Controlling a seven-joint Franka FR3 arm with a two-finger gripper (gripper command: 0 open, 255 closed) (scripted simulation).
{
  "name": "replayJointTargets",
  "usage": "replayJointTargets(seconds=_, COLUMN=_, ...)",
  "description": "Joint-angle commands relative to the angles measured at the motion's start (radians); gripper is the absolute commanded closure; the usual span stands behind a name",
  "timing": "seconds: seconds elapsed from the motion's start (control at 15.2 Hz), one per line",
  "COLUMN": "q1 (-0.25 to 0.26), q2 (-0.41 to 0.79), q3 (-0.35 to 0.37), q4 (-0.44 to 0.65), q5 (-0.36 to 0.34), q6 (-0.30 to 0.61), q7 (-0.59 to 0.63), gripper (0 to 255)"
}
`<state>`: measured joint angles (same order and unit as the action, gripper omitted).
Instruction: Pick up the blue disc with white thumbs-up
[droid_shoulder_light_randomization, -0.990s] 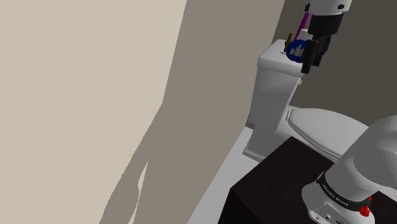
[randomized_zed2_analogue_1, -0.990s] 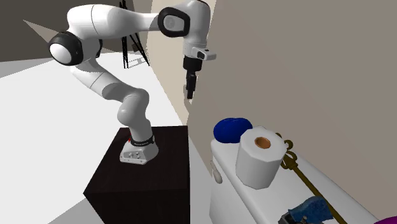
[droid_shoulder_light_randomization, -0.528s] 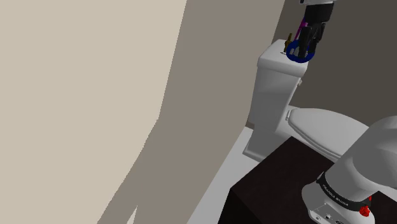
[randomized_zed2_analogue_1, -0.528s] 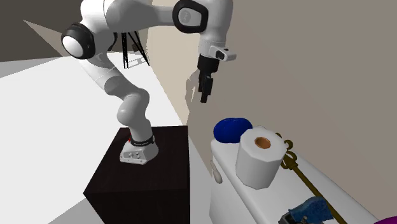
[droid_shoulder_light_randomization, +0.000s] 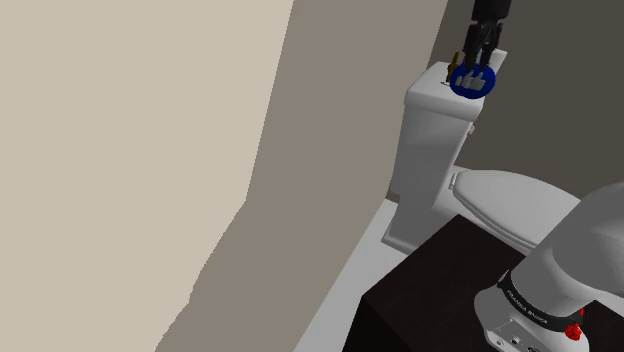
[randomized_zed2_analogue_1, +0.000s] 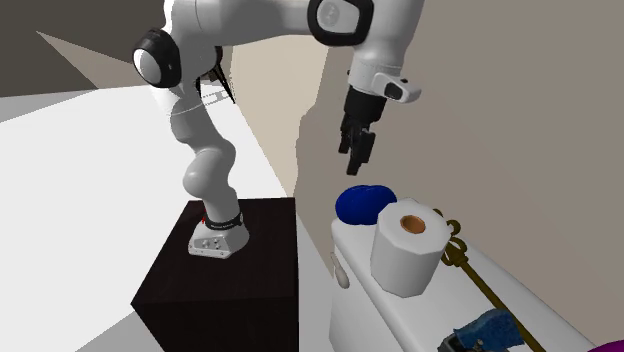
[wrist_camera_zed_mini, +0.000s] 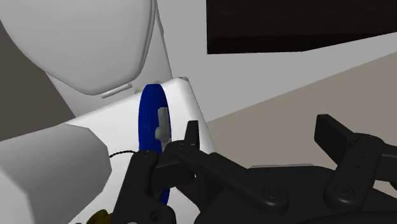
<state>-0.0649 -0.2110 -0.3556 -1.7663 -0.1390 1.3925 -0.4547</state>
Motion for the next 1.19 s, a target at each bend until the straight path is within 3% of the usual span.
replayJointTargets(seconds=0.0, q1=-0.01, q2=0.085, q3=-0.03, q4=0.094, q5=0.021, q6=-0.018, q7=-0.046, gripper=0)
replayJointTargets(seconds=0.4, q1=-0.095, q2=0.397, q3=-0.113, q4=0.475, q5=0.134, q6=-0.131, q7=-0.202, gripper=0)
replayJointTargets(seconds=0.46, q1=-0.102, q2=0.41, q3=-0.113, q4=0.492, q5=0.139, q6=-0.137, q7=-0.207, gripper=0)
replayJointTargets(seconds=0.92, q1=-0.086, q2=0.364, q3=-0.105, q4=0.33, q5=0.122, q6=-0.017, q7=-0.187, gripper=0)
replayJointTargets(seconds=1.06, q1=-0.086, q2=0.364, q3=-0.105, q4=0.33, q5=0.122, q6=-0.017, q7=-0.187, gripper=0)
replayJointTargets(seconds=1.12, q1=-0.086, q2=0.364, q3=-0.105, q4=0.33, q5=0.121, q6=-0.017, q7=-0.187, gripper=255)
